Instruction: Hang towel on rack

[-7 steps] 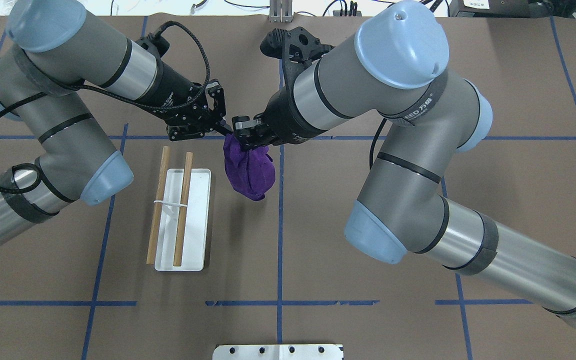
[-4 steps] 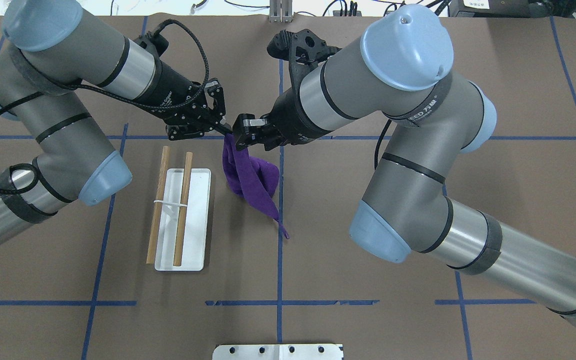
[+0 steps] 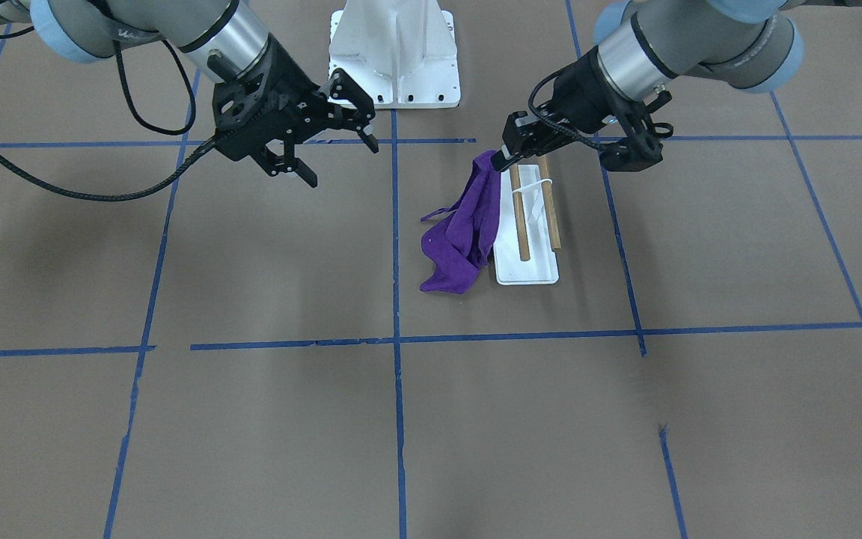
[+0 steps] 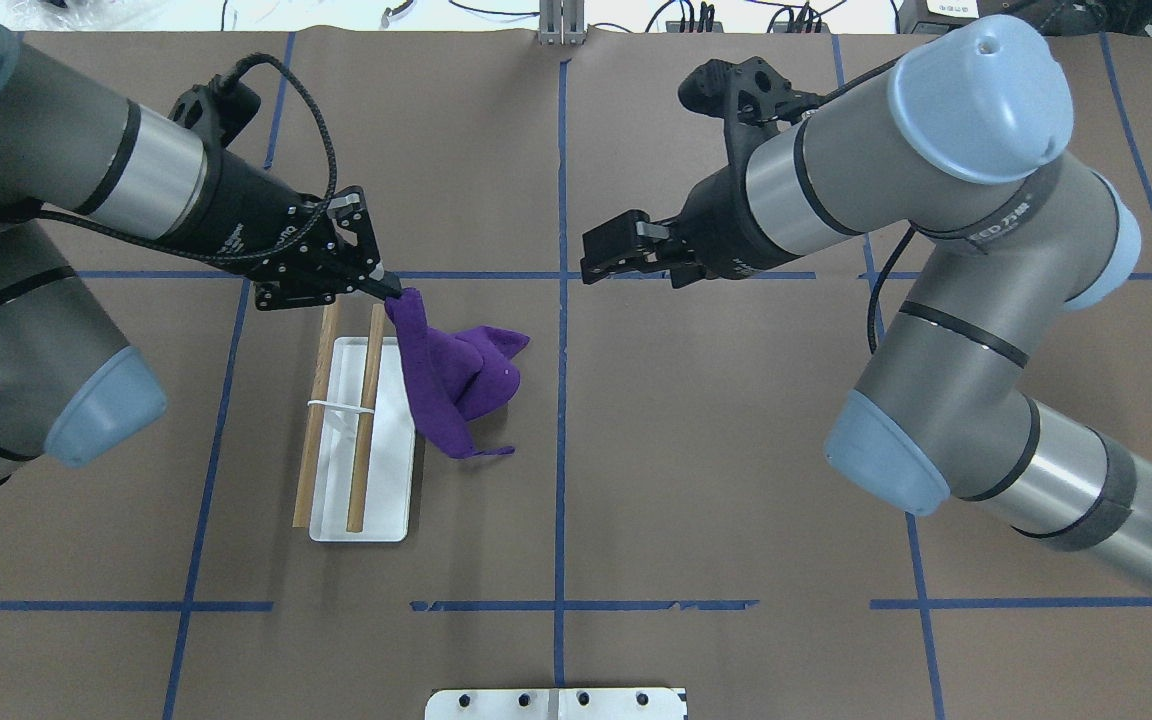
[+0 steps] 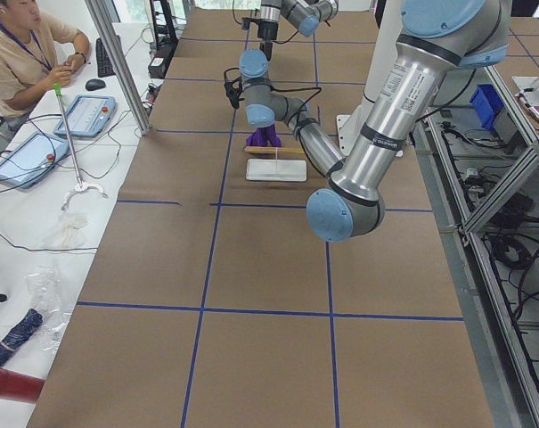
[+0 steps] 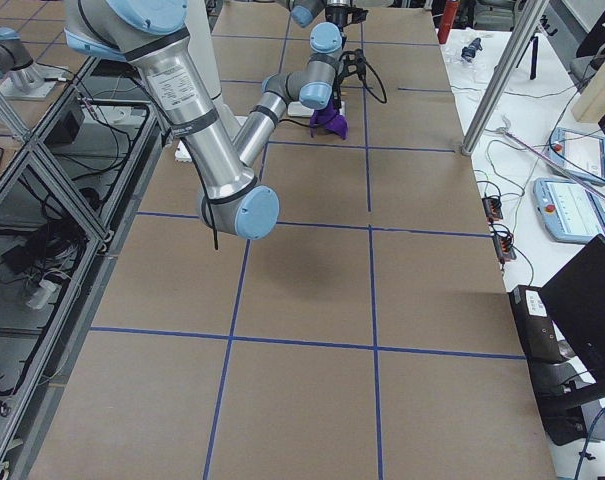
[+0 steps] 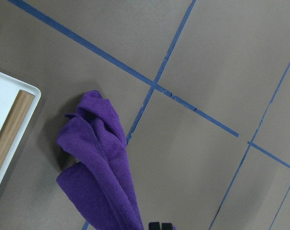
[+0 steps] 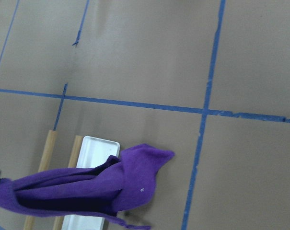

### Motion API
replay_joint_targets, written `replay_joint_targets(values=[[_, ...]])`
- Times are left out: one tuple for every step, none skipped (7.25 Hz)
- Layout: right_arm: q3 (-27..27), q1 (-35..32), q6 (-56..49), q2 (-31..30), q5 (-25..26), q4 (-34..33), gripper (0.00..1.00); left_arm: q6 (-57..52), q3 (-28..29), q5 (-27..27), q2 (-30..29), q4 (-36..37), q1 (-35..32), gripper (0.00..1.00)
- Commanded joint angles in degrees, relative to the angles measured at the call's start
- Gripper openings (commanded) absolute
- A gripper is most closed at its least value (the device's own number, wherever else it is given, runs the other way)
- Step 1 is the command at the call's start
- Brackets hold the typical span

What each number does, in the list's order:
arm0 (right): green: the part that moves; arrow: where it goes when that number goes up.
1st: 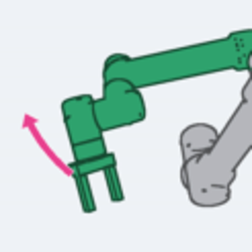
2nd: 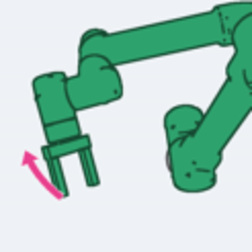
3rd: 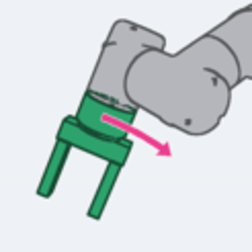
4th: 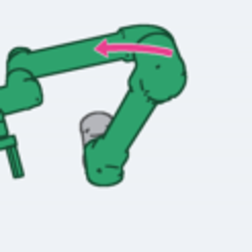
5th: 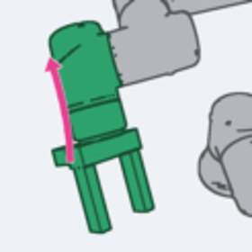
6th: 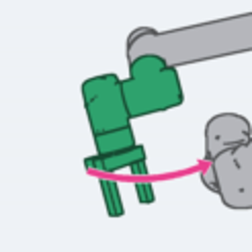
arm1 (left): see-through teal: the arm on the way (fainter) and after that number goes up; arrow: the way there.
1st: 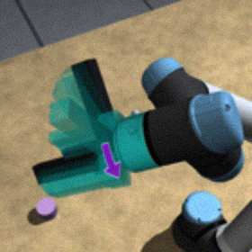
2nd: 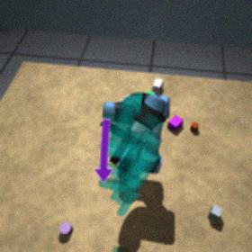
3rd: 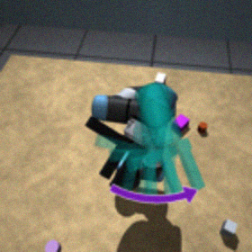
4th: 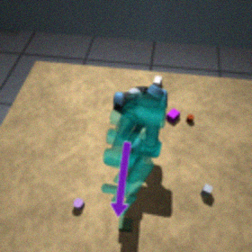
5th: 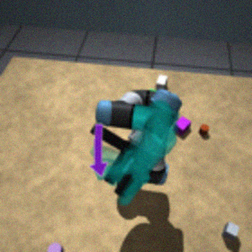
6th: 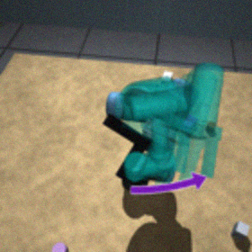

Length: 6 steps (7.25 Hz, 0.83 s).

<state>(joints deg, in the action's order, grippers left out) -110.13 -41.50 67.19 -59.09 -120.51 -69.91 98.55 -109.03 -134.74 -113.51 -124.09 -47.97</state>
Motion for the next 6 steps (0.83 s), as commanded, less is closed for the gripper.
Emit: replay_joint_targets(values=[[-0.09, -2.18, -2.65, -3.92, 0.53, 0.12, 1.0, -16.88, -5.47, -0.53, 11.05, -0.19, -3.25, 0.0], [0.26, -3.06, -6.94, -5.75, 0.71, -0.05, 1.0, -27.08, -5.93, -2.62, 15.99, -0.28, -6.32, 0.0], [0.52, -3.85, -7.77, -6.82, 0.71, 0.03, 1.0, -31.97, -5.23, -5.51, 17.95, -0.19, -7.74, 0.0], [0.96, -4.2, -7.78, -6.83, 0.71, 0.03, 1.0, -35.15, -5.05, -5.54, 19.62, -0.19, -7.93, 0.0], [0.97, -4.21, -7.78, -6.83, 0.71, -0.05, 1.0, -35.44, -3.48, -5.54, 19.29, -0.19, -7.84, 0.0], [0.97, -4.29, -7.78, -6.83, 0.71, -0.05, 1.0, -35.62, -2.51, -5.54, 19.46, -0.28, -7.84, 0.0]])
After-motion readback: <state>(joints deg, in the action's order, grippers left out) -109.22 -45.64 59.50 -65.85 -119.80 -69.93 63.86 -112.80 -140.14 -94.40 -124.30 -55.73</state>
